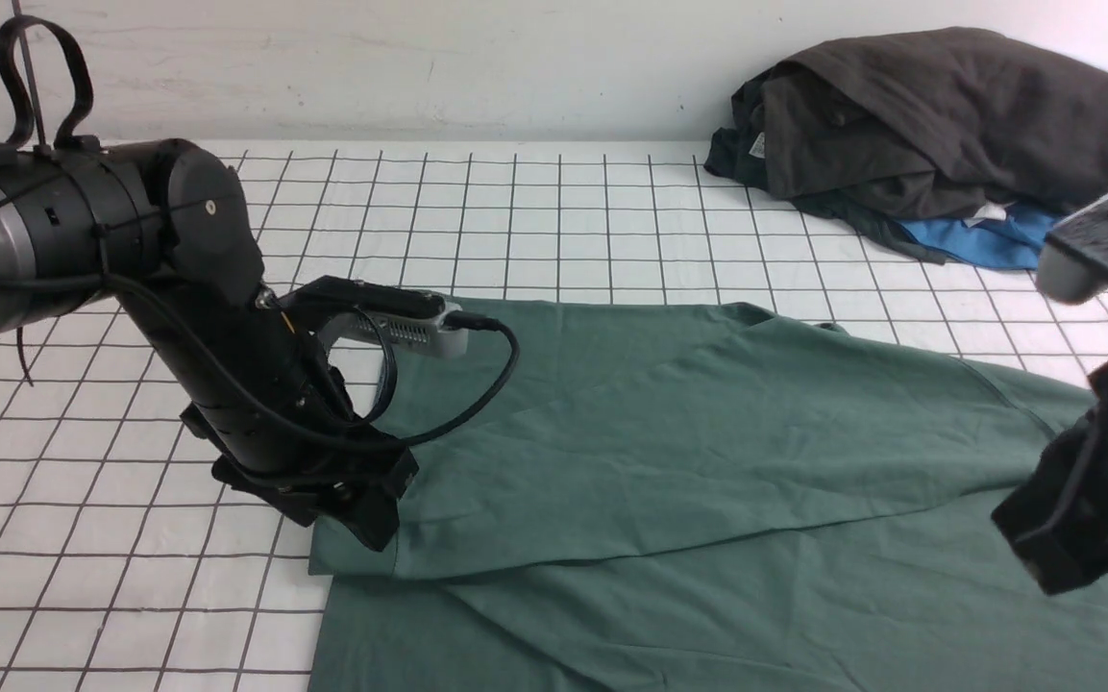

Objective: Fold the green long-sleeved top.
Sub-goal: Use the left arm to drag and drop the cuff onto the cuff closest to the left arm, then use both arms simultaneously to clamp the lower edge of the clothing fabric

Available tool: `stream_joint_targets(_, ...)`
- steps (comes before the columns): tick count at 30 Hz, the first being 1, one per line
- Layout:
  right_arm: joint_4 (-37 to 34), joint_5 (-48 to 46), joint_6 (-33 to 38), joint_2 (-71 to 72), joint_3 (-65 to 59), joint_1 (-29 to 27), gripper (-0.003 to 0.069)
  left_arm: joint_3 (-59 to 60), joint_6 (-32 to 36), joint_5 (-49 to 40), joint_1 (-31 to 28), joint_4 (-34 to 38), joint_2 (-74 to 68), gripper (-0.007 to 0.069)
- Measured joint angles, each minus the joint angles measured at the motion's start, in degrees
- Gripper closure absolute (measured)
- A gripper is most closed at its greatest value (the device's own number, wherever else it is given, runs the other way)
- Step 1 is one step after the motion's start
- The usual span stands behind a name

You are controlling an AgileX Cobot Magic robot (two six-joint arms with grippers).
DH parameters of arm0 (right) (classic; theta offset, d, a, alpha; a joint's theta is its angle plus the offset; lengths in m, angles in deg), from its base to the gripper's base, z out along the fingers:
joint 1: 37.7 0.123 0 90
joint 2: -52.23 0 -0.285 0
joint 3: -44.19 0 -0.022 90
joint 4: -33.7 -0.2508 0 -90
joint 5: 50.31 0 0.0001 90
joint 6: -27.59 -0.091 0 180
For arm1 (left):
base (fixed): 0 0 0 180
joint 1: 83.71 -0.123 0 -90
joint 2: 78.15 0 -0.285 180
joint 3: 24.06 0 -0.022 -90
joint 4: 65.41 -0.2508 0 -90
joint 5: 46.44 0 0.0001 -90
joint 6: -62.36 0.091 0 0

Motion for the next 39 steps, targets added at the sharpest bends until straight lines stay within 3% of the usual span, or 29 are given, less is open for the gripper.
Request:
stream_joint_targets(4,-0.30,-0.11,-0.84,2.52,-0.38,6.18,0.0673,0.32,1.03,-5.01,7.44,-2.55,4.75,0.0130)
stream_joint_targets(6,-0.23,-0.33,-1.21,5.64,-0.38,9.17,0.0673,2.65,2.40,-6.90,14.05,-4.98,7.71,0.0128)
stream_joint_targets(10,0.62,-0.59,-1.26,10.40,-0.38,10.79,0.0673,10.68,6.10,-7.51,23.65,-8.01,8.94,0.0141)
stream_joint_targets(13,2.25,-0.92,-1.26,12.88,-0.38,10.83,0.0673,18.44,8.51,-7.27,27.77,-9.23,8.94,0.0147)
stream_joint_targets(22,3.65,-1.15,-1.26,14.16,-0.38,10.83,0.0673,27.10,9.39,5.24,29.83,-9.90,5.97,0.0148)
stream_joint_targets(32,3.71,-1.27,-1.26,14.16,-0.38,10.83,0.0673,26.87,7.84,5.88,30.34,-11.71,3.67,0.0164)
stream_joint_targets(38,3.76,-1.27,-1.26,14.16,-0.38,10.83,0.0673,26.82,-1.62,6.88,30.65,-15.65,3.37,0.0316)
stream_joint_targets(39,3.76,-1.27,-1.26,14.16,-0.38,10.83,0.0673,26.82,-4.99,7.05,30.64,-17.41,3.23,0.0388)
